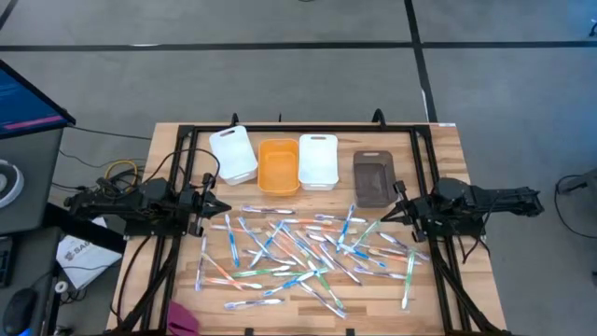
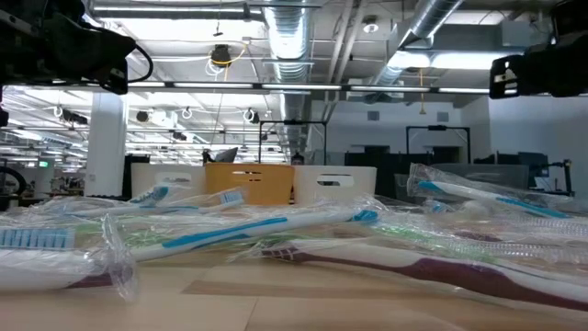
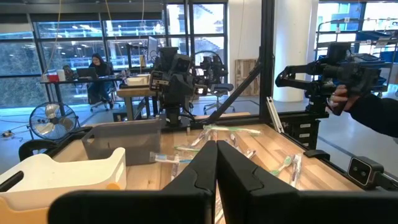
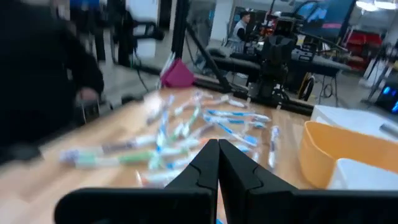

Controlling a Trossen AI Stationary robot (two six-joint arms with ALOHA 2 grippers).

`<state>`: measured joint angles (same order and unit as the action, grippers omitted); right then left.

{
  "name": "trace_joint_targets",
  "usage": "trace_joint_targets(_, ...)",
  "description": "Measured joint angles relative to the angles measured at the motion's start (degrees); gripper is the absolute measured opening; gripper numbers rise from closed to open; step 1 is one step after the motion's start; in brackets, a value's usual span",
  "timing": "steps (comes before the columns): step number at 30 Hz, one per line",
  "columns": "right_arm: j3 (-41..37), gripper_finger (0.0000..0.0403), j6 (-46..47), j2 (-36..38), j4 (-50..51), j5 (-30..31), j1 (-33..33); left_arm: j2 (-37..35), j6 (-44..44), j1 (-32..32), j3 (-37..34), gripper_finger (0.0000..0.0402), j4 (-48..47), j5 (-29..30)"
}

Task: Pick & Place Toothbrushes
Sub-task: Put the white violet toothbrush into the black transparent bin

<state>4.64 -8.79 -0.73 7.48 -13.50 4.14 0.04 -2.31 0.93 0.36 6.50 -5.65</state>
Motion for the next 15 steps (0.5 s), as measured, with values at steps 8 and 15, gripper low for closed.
trace_joint_targets(8,0.0,0.0000,15.1,0.0,-0.2,0.0,-0.2,0.0,0.0,0.0,0.0,0.0002,0.0,0.0)
trace_joint_targets(15,0.0,0.0000,10.4,0.0,0.7,0.0,-0.5,0.0,0.0,0.0,0.0,0.0002,0.0,0.0)
